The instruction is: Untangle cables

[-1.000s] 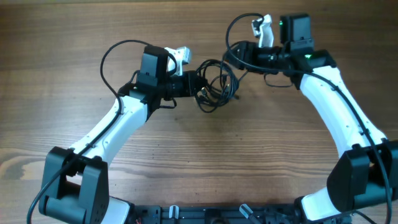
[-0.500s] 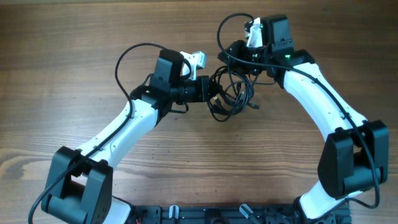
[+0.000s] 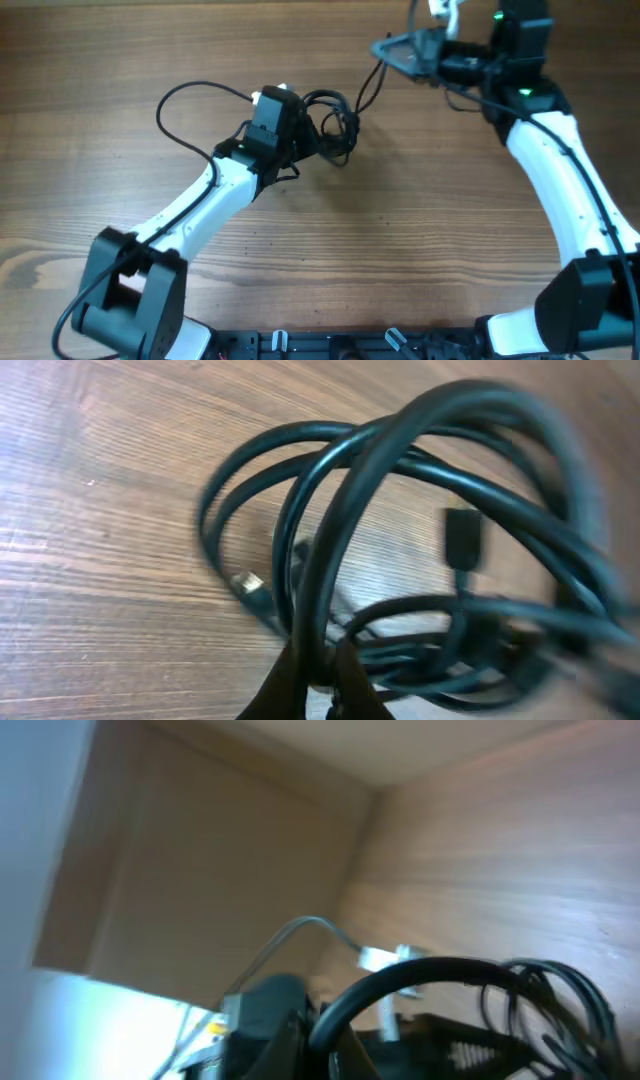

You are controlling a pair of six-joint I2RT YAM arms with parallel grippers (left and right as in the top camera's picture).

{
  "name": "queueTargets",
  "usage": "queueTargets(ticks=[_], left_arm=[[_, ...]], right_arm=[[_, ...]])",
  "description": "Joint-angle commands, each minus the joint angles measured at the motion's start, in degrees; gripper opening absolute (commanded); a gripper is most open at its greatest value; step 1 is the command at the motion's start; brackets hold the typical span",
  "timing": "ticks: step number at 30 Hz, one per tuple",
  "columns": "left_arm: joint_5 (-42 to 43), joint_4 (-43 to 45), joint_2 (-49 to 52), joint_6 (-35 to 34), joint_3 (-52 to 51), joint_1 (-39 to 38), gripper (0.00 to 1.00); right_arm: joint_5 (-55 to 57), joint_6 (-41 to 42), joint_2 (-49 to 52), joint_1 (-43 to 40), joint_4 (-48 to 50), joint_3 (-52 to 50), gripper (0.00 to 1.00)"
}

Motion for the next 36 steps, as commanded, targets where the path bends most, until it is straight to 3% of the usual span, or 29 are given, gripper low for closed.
queueTargets(ticks=[1, 4, 7, 11, 15, 20, 25, 29, 33, 36], left_arm=[[-4.0, -1.4, 4.1, -3.1, 0.1, 0.0, 0.04], [-4.0, -2.4, 5.3, -3.0, 0.1, 0.0, 0.04], [-3.6, -3.8, 5.4, -2.8, 0.1, 0.0, 0.04], [-2.4, -3.5, 5.4, -2.5, 0.1, 0.0, 0.04], [5.5, 0.0, 5.4, 2.9, 0.1, 0.1, 0.04], [15.8, 8.0, 5.4, 5.2, 0.1, 0.1, 0.04], [22.4, 16.3, 5.3, 5.1, 0.2, 0.9, 0.04], [33.5, 22.4, 5.2, 4.6, 0.2, 4.6, 0.04], [47.1, 29.9, 5.2, 0.2, 0.2, 7.7, 0.04], [57.7, 40.3, 5.2, -6.2, 0.2, 9.2, 0.04]], right_arm=[[-8.3, 7.7, -1.4, -5.2, 2.1, 0.7, 0.04], [-7.9, 5.0, -1.4, -8.2, 2.0, 0.7, 0.04], [-2.6, -1.4, -1.0, -10.6, -4.0, 0.7, 0.04], [17.4, -14.4, -1.0, -11.5, -24.4, 0.7, 0.04], [32.5, -19.9, -1.0, -11.5, -35.1, 0.7, 0.04], [40.5, -24.3, -1.0, -11.5, -42.6, 0.6, 0.04], [42.0, -25.6, -0.9, -11.5, -44.0, -2.7, 0.04], [39.9, -25.6, -0.9, -11.3, -42.4, -5.8, 0.04], [39.6, -25.9, -0.9, -8.8, -41.7, -6.8, 0.04], [39.7, -26.3, -0.9, -6.7, -41.6, -6.8, 0.04]])
